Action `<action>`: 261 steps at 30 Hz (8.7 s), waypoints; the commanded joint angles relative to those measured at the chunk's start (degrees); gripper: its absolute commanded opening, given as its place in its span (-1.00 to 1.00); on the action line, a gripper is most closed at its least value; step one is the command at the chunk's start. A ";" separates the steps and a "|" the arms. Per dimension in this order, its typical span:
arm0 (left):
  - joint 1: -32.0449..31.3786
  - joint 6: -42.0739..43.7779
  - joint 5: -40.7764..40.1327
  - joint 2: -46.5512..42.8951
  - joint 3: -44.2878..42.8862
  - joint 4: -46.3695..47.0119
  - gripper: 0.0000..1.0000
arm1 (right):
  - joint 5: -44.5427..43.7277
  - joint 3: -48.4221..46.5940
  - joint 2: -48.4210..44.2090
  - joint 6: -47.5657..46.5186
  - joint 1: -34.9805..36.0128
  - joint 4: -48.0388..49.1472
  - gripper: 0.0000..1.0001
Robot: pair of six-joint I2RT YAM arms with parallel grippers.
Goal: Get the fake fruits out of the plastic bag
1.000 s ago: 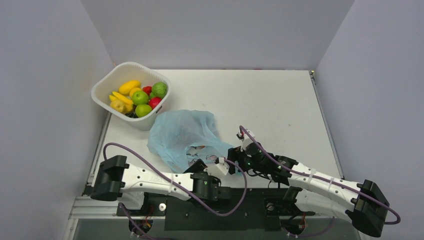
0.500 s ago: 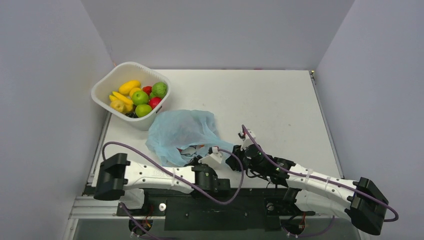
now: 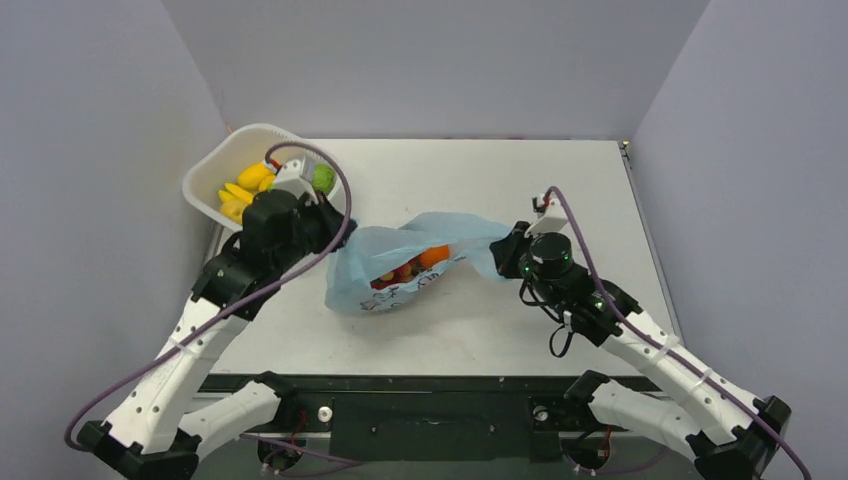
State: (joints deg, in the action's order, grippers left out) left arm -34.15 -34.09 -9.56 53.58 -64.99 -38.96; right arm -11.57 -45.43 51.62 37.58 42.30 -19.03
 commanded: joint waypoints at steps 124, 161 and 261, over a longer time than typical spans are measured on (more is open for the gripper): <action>-16.04 -1.94 5.59 17.50 23.59 38.01 -1.00 | -1.11 14.92 -4.39 -2.27 7.46 -2.78 -1.00; -20.30 -7.91 18.60 0.79 30.01 45.93 -0.35 | -7.39 15.98 -18.69 28.56 31.31 -21.33 0.24; -12.50 36.97 -16.66 29.09 -1.52 -3.87 0.36 | 6.45 8.77 -6.14 16.90 10.71 -8.84 0.38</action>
State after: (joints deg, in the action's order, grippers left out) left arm -46.70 0.86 -19.44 79.99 -66.32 -45.80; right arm -1.80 -37.76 45.60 49.45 50.19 -29.65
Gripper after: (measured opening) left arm 0.681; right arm 0.675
